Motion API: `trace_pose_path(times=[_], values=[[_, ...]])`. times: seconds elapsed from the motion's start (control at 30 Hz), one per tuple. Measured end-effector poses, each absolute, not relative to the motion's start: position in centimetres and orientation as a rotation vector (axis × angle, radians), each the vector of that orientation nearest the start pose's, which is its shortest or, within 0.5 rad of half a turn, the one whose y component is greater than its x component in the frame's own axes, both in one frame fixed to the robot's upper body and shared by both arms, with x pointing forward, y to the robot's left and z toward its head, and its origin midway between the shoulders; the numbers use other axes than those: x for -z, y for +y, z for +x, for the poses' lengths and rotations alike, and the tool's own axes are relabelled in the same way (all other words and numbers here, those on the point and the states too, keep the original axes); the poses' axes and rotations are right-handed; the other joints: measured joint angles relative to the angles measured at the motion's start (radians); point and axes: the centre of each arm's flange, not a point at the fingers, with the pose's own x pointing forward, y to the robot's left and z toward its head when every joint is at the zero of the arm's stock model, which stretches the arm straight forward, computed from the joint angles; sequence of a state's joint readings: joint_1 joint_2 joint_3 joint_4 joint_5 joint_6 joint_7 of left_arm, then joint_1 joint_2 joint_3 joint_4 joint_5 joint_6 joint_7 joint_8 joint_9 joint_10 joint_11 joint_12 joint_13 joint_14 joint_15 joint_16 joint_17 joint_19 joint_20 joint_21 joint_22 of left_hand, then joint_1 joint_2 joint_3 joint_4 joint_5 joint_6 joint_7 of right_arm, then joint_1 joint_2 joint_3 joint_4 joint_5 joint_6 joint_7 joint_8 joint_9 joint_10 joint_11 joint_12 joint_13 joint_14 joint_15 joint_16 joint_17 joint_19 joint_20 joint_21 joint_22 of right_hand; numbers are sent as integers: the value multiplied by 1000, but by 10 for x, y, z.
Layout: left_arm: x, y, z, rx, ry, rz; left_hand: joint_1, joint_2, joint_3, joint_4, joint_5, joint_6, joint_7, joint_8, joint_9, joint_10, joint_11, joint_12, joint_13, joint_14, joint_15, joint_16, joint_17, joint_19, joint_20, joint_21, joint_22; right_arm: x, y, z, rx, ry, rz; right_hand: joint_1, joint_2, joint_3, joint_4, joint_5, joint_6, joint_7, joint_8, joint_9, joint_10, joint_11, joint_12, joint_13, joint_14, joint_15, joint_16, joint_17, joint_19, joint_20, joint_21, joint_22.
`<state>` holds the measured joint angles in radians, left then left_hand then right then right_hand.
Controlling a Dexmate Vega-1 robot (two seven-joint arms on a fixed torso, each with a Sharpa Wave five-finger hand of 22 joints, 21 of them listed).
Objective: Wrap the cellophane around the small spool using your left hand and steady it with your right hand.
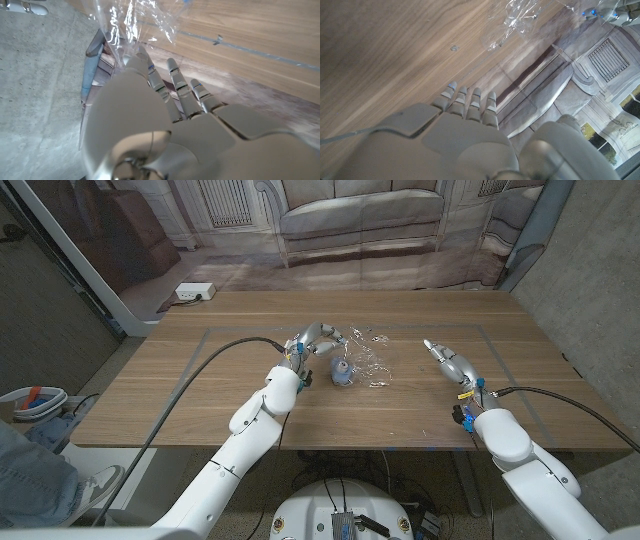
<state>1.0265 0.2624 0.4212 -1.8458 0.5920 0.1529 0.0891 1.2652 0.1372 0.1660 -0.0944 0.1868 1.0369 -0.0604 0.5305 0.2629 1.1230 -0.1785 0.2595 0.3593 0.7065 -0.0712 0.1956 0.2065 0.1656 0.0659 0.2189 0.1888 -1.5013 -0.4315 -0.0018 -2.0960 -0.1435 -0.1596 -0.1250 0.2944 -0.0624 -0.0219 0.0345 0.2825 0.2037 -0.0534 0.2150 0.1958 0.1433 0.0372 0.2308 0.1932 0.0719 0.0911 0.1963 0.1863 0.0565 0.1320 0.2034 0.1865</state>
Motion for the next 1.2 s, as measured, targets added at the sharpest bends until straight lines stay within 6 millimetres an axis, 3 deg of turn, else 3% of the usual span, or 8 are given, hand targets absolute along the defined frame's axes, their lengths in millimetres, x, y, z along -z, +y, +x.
trace_pose_path(times=[0.33, 0.43, 0.5, 0.63, 0.73, 0.93, 1.07, 1.2], values=[[-8, 66, 561, 84, -701, 1102, -13, 3, 2, 6, 4, -18, 3, 6, 5, -19, 9, 3, 18, -23, 5, 0, 5, -18, 11, -2, 5, 110, -295, 488, 108, -469, -515, 0, 0, -6, -6, 0, 0, 0, 0, 0, 0, 0, 0, 0, 0, 0, 0, 0, 0, 0, 0, 0], [-1, 69, 568, 87, -608, 1231, -13, 3, 4, 3, -1, -18, 4, 10, 9, -19, 9, 10, 22, -23, 5, 0, 5, -18, 11, -2, 5, 114, -296, 487, 108, -459, -513, 5, 5, -6, -6, 0, 5, 5, 0, 0, 0, 0, 0, 0, 0, 0, 0, 0, 0, 0, 0, 0], [-4, 55, 568, 105, -611, 1305, -13, 3, 8, 0, -2, -20, 2, 10, 9, -20, 10, 11, 28, -23, 5, 0, 5, -18, 11, -2, 5, 115, -296, 486, 105, -465, -509, 5, 5, -6, -6, 0, 9, 2, 0, 0, 0, 0, 0, 0, 0, 0, 0, 0, 0, 0, 0, 0], [-1, 58, 570, 95, -571, 1375, -13, 3, 12, -4, -2, -23, 5, 14, 11, -22, 12, 24, 36, -23, 5, 0, 10, -18, 11, -2, 5, 117, -296, 485, 103, -467, -505, 5, 5, -6, -6, 8, 9, 2, 0, 0, 0, 0, 0, 0, 4, 4, 0, 0, 0, 0, 0, 0], [-1, 46, 573, 109, -566, 1465, -13, 3, 17, -6, -5, -35, 2, 13, 11, -40, 4, 26, 53, -39, 8, 0, 12, -24, 10, -2, 5, 119, -297, 484, 104, -464, -504, 5, 5, -6, -6, 8, 9, 2, 0, 0, 3, 3, 0, 0, 9, -2, 0, 0, 0, 0, 0, 0], [-2, 45, 576, 105, -527, 1575, -28, 17, 34, 6, -5, -193, 0, -57, -28, -200, 11, -6, 84, -131, 23, -8, 13, -64, 18, -8, 5, 120, -298, 482, 105, -468, -504, 5, 5, -6, -6, 8, 9, 2, 0, 0, 5, 5, 0, 0, 9, -2, 0, 0, 0, 0, 0, 0], [-5, 48, 575, 103, -499, 1618, -70, 3, 29, 18, -9, -260, -16, -94, -45, -297, 25, -47, 87, -197, 35, -8, 7, -110, 13, -12, 4, 119, -297, 481, 104, -472, -506, 5, 5, -6, -6, 8, 9, 2, 0, 0, 5, 5, 0, 0, 9, -2, 0, 0, 0, 0, 0, 0], [-6, 52, 574, 104, -454, 1667, -97, -14, 22, 33, -9, -317, -12, -130, -57, -383, 37, -75, 73, -251, 50, -8, 2, -139, 12, -19, 4, 117, -297, 480, 101, -477, -511, 5, 5, -6, -6, 8, 9, 2, 0, 0, 5, 5, 0, 0, 9, -2, 0, 0, 0, 0, 0, 0]])
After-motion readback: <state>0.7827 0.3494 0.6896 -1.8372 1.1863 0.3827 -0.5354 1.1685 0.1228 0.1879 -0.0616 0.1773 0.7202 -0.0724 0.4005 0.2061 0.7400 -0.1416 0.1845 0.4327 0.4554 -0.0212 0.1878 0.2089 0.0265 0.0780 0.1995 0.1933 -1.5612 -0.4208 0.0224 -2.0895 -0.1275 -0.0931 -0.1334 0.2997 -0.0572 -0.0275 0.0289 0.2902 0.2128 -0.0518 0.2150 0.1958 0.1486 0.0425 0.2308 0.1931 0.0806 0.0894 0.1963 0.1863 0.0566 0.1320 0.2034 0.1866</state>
